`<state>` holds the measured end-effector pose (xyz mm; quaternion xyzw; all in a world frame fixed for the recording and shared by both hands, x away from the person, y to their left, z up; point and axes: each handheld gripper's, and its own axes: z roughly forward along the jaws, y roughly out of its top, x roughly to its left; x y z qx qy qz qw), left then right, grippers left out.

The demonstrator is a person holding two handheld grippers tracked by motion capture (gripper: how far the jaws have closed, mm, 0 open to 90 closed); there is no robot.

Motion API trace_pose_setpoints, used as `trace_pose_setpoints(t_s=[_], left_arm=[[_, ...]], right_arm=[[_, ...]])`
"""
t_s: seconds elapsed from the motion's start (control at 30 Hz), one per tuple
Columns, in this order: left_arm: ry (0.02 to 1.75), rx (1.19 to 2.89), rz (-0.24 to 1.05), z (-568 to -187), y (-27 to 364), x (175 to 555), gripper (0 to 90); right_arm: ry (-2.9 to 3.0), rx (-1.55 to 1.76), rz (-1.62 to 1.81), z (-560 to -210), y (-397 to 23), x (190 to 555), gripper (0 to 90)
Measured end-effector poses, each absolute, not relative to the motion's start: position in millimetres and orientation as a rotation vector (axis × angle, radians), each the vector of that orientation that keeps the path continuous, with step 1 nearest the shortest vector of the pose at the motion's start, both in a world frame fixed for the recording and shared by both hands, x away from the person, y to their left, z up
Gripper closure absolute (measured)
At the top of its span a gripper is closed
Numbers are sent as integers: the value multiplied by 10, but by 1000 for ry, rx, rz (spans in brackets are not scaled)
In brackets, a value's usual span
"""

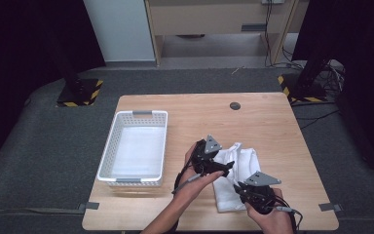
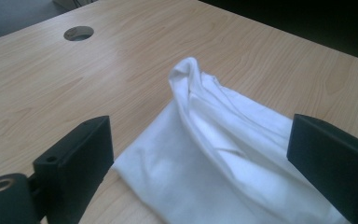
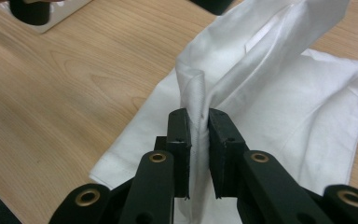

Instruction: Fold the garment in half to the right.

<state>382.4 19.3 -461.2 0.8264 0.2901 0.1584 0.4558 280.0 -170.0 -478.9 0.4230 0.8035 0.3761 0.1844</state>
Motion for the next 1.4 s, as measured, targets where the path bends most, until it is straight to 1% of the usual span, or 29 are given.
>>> trace_pose_setpoints(t_s=[0.2, 0.47, 0.67, 1.03, 1.4], left_arm=[[759, 2013, 394, -4706, 319, 3766, 36], [782, 2053, 398, -4957, 423, 3771, 36], [814, 2046, 399, -5007, 493, 3797, 36], [826, 2089, 423, -5110, 474, 3796, 37], [825, 2125, 441, -5183, 390, 3752, 38]], right_arm=[[2252, 1209, 1059, -4810, -1741, 2789, 799], [2240, 1223, 1050, -4816, -1783, 2768, 797], [2250, 1214, 1011, -4826, -1829, 2762, 794], [2225, 1265, 992, -4906, -1995, 2723, 784], [2221, 1278, 979, -4945, -2066, 2685, 775]])
